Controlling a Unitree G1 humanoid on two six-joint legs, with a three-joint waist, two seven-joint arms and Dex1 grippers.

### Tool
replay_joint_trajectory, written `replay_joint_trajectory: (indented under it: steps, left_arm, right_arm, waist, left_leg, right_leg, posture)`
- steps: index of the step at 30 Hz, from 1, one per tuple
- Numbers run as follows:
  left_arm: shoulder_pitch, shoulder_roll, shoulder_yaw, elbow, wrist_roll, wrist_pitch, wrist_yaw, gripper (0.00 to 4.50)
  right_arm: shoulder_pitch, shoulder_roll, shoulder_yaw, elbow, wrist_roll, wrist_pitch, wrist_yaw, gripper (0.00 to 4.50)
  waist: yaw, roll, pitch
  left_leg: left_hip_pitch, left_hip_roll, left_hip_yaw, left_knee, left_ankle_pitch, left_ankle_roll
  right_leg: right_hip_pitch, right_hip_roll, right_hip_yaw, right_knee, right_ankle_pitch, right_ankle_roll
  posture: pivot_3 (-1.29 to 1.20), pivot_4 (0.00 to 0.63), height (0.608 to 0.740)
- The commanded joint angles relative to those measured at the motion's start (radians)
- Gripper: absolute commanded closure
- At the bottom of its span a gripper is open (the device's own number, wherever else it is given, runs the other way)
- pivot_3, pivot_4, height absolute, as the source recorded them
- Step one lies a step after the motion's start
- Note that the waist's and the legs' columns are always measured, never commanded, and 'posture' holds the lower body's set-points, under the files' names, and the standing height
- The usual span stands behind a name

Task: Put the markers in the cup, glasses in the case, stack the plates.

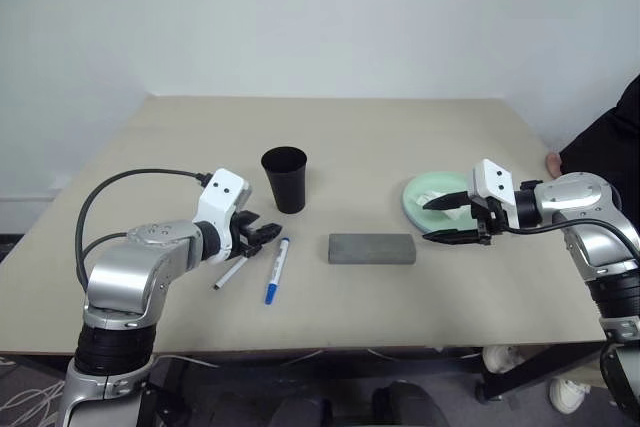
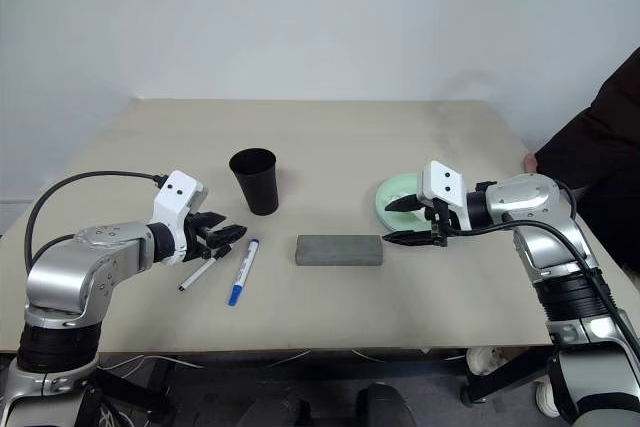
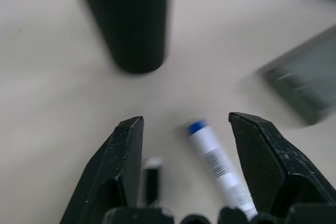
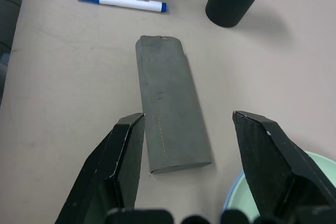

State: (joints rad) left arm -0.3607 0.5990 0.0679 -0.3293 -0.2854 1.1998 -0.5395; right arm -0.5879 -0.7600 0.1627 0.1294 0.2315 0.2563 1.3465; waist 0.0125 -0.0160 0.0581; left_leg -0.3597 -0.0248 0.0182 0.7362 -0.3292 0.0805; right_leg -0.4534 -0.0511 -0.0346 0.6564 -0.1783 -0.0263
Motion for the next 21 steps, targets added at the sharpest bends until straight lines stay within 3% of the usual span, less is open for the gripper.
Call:
replay_joint_trajectory:
  steps: [1, 11, 21]
  left_arm:
    - [-0.008, -0.017, -0.046, 0.002, 0.034, 0.008, 0.067, 1.69]
    - [-0.018, -0.097, -0.079, -0.011, 0.000, 0.079, 0.119, 1.69]
    - [-0.006, -0.090, -0.144, -0.004, -0.002, 0.171, 0.149, 1.69]
  right_arm:
    - [-0.042, 0.005, -0.011, -0.010, 0.003, -0.019, 0.003, 1.62]
    - [-0.035, 0.002, -0.012, -0.026, 0.008, -0.011, 0.001, 1.62]
    - [-0.026, 0.000, -0.017, -0.039, 0.011, -0.007, -0.005, 1.62]
  waist:
    - [0.001, 0.000, 0.000]
    - [0.000, 0.000, 0.000]
    - [0.000, 0.000, 0.000]
  left_leg:
    - [0.000, 0.000, 0.000, 0.000, 0.000, 0.000]
    - [-0.001, 0.000, 0.000, -0.001, -0.002, -0.005]
    - [-0.001, 0.000, -0.001, -0.001, -0.001, -0.004]
  right_leg:
    - [0.000, 0.000, 0.000, 0.000, 0.000, 0.000]
    - [-0.001, -0.001, 0.000, 0.000, 0.000, 0.000]
    - [-0.001, -0.001, 0.000, 0.000, 0.000, -0.001]
  posture:
    - [0.00, 0.000, 0.709]
    - [0.00, 0.000, 0.709]
    - [0.00, 0.000, 0.709]
